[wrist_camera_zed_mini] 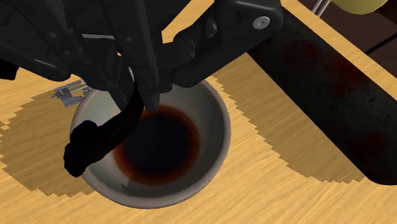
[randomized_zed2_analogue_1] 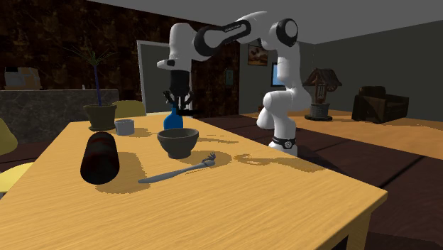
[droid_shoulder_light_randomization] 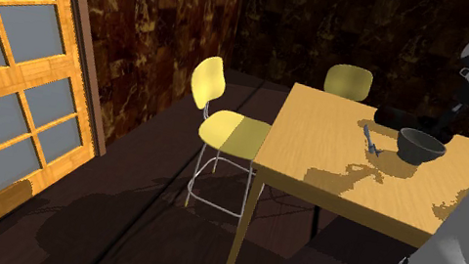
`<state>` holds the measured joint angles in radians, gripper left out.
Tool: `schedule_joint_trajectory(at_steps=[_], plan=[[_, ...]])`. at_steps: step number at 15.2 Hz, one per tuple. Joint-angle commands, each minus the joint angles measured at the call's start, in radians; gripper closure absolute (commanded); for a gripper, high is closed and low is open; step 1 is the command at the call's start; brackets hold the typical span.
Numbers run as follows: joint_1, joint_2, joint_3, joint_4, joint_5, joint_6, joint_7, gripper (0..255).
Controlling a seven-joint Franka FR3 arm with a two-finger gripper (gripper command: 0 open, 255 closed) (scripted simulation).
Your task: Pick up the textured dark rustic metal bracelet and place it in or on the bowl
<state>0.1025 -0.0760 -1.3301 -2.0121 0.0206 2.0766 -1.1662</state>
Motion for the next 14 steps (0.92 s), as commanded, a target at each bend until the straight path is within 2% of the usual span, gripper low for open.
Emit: schedule_joint_trajectory(at_steps=[1,2,3,4,5,14], plan=[[-0.083,0.279,-0.032,0.108,0.343,-0.061,-0.247,255],[-0.169,0.435,-0.028,0.187,0.503,-0.132,-0.352,255],[-0.234,0.362,0.078,0.17,0.421,-0.088,-0.302,255],[-0.212,0.393,0.043,0.163,0.459,-0.089,-0.327,255],[-0.211,0.404,0.042,0.155,0.473,-0.081,-0.337,255],[-0.261,0.455,0.106,0.086,0.544,0.008,-0.392,255]])
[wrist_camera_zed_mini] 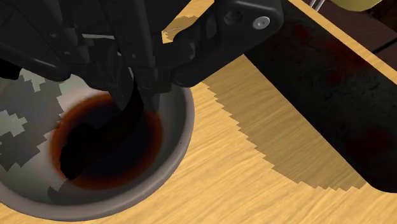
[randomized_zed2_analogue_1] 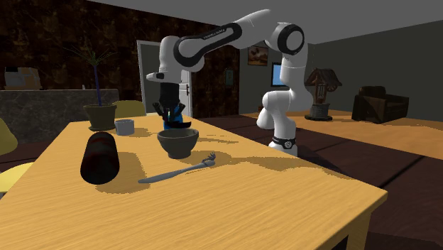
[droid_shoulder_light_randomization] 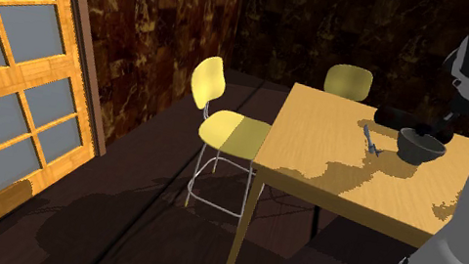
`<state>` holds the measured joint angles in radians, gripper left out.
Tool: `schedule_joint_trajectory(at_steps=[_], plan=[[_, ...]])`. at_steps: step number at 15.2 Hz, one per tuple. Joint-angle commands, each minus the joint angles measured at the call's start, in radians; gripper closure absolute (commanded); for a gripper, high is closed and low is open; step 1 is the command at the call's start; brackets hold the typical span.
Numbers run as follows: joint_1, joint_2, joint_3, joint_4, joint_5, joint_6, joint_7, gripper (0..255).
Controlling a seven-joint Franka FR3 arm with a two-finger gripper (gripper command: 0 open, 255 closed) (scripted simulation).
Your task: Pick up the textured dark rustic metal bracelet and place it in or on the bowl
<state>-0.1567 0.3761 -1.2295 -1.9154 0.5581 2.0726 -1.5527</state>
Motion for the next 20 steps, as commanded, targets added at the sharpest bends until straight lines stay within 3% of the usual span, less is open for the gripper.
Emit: schedule_joint_trajectory(at_steps=[1,11,12,17,20], plan=[[-0.009,0.01,0.013,-0.017,0.016,0.021,-0.012,255],[-0.021,0.022,0.028,-0.028,0.033,0.038,-0.025,255],[-0.021,0.022,0.028,-0.028,0.033,0.038,-0.025,0],[-0.021,0.022,0.028,-0.028,0.033,0.038,-0.025,0],[0.039,-0.04,-0.045,0.006,-0.044,-0.025,0.021,0]])
